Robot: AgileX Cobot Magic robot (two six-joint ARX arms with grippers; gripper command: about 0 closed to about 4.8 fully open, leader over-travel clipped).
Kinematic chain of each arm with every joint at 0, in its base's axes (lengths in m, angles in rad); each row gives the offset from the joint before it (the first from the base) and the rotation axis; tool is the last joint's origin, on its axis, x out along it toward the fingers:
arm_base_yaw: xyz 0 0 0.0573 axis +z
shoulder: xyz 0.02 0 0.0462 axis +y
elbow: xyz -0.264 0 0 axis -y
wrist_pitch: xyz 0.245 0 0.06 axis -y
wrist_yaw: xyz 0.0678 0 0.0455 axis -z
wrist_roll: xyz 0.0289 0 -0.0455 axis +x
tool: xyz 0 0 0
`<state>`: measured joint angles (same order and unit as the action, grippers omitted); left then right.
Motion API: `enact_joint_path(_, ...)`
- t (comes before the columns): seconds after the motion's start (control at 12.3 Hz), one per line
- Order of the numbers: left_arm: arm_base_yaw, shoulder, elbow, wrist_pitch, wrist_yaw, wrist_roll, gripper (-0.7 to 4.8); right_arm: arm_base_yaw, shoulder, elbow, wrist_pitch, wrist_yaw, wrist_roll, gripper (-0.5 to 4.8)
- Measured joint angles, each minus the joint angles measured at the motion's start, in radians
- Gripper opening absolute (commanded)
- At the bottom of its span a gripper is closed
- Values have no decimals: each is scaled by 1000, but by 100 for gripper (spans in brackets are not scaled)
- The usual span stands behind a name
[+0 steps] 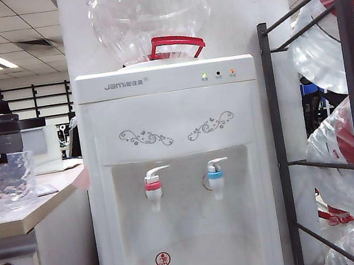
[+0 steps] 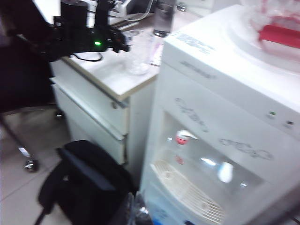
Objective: Pick up the plastic mug from the left desk, go to the cold water outlet of the water dispenser, press the vertical switch to get some water, then put the mug back on the desk.
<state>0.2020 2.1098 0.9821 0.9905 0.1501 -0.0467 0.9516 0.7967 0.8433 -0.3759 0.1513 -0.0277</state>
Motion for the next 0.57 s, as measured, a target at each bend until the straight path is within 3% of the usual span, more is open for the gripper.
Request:
enact_joint_path(0.24,0,-41,-29,-14,67,-54,-7,-1,-1,0,16,103,0,-5)
enact_joint_path(0.49,0,-252,-191,-1,79,-61,-7,-39,-8,0,35,115,0,-5)
enact_joint_path(0.57,-21,-412,-306,-8,97,-79,-7,-82,-24,0,89,114,0,-5)
